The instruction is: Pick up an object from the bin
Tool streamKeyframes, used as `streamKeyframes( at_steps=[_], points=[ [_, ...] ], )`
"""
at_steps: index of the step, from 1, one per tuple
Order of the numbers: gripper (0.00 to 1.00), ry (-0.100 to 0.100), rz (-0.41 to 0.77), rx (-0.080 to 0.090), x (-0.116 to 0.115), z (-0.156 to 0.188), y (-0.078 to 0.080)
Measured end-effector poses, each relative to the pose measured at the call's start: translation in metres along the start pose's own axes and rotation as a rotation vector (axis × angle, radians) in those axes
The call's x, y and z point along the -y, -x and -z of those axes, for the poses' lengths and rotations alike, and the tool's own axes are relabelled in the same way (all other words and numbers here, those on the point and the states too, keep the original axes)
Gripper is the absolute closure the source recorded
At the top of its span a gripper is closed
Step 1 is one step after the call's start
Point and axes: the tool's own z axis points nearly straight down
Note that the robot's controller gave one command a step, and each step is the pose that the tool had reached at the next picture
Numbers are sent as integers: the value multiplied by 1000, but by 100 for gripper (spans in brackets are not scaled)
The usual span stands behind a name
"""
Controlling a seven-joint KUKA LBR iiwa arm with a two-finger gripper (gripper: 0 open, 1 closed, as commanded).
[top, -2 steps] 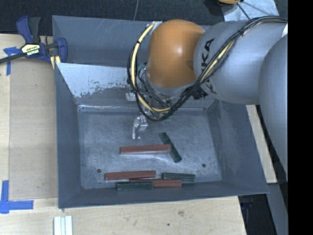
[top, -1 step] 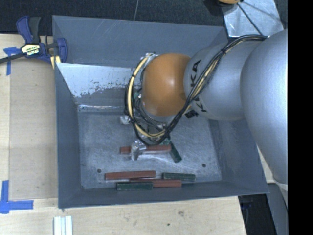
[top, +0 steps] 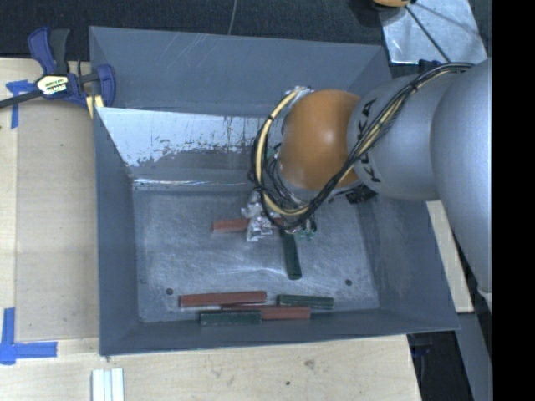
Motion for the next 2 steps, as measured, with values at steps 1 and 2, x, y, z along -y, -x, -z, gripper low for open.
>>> streamKeyframes(
  at_steps=[1,2],
  points=[
    [100,0,0,0,0,0,0],
    [100,-5,23,-21,-19,160,22]
  ],
)
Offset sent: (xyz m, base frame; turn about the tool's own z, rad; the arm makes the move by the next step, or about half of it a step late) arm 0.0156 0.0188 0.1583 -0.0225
